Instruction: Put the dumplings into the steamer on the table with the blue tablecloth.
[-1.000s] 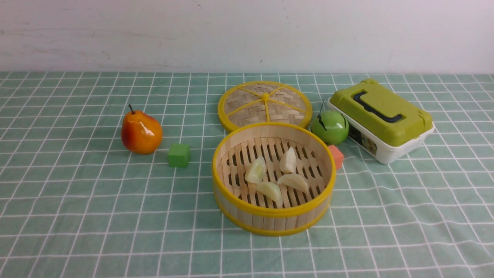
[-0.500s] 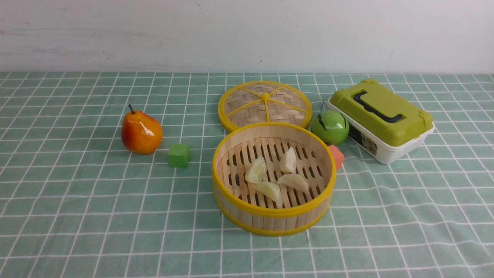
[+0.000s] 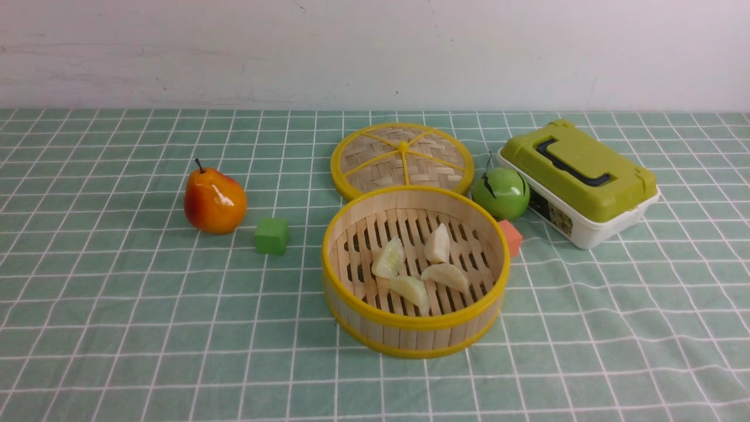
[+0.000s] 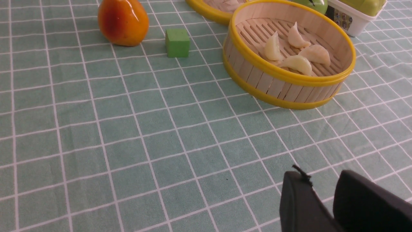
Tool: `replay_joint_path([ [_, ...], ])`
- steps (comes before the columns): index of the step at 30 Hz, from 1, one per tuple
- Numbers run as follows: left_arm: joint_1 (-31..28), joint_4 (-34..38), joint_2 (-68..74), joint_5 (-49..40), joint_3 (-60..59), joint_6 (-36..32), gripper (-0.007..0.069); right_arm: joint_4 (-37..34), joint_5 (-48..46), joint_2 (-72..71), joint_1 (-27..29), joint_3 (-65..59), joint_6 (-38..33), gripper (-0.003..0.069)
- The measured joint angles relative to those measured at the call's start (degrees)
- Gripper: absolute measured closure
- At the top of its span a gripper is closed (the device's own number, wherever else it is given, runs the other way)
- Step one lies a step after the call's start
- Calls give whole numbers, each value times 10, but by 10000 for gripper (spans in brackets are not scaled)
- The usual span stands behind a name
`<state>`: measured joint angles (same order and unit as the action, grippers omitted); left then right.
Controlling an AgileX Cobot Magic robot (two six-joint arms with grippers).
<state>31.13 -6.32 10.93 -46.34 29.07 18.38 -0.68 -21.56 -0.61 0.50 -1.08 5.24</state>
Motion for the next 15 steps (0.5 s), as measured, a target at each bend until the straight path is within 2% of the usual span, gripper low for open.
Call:
replay_joint_path([
  [12,0,-10,0,2,-8,0,457,0,0,0,0,0,0,664],
  [15,-3,-13,0,40,-40,0,478,0,0,0,0,0,0,661],
])
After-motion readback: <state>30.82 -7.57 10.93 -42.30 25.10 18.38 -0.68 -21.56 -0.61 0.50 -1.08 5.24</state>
